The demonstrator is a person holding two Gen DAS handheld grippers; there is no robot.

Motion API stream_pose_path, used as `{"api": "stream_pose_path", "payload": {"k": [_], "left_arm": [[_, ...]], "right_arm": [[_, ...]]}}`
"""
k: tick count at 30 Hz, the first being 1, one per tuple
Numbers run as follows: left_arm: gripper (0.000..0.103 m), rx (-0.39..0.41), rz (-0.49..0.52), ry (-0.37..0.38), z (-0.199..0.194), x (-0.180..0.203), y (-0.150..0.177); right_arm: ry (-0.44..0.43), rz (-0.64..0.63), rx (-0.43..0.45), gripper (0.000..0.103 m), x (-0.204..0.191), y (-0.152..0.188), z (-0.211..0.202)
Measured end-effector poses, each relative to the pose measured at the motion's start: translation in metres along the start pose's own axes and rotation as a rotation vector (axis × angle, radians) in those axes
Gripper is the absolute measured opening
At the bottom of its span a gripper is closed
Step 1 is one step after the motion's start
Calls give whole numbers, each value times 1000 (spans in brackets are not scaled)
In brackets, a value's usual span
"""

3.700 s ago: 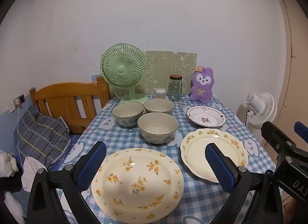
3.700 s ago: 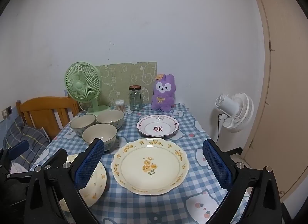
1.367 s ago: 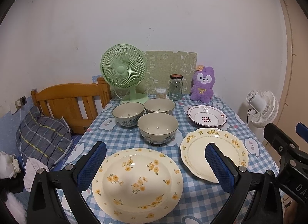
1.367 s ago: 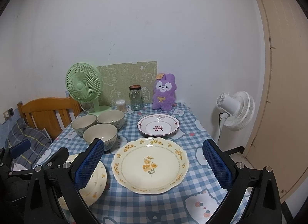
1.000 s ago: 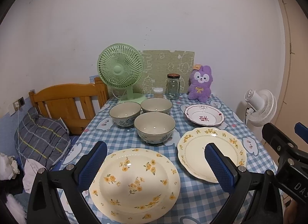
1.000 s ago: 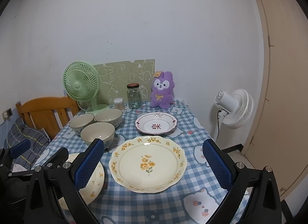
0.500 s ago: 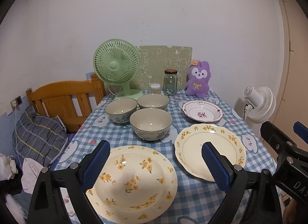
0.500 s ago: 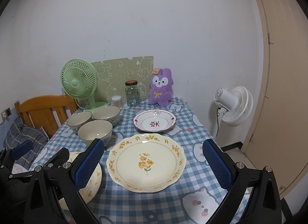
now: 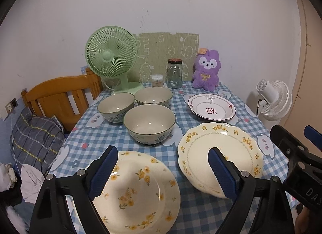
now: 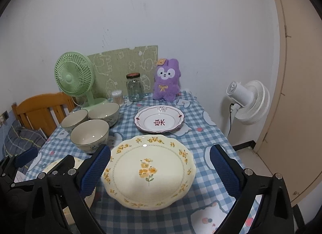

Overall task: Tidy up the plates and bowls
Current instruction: 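Move the right tool to the scalloped yellow-flower plate and grasp its rim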

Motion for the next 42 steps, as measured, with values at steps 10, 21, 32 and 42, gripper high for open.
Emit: {"api": "stream_pose_path", "payload": {"k": [10, 21, 32, 42], "left_arm": [[80, -135, 3, 28, 48, 19, 3], [62, -279, 22, 46, 94, 34, 12], [47, -397, 28, 62, 131, 46, 29], [40, -474, 21, 75, 157, 46, 36]], "right_arm": [[4, 11, -75, 98, 14, -2, 45], [7, 21, -188, 92, 27, 8, 97], [11, 27, -273, 91, 35, 25, 132], [40, 35, -345, 82, 46, 35, 159]]}}
Point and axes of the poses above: each gripper's, at about its wrist camera, not at the fingertips, and z roughly the way its jaws point, x to its right, y to its underside, the point moved 5 cm from there along z, roughly the way its jaws point, and after that the axes turned 5 degrees about z, right-handed, at the moved point
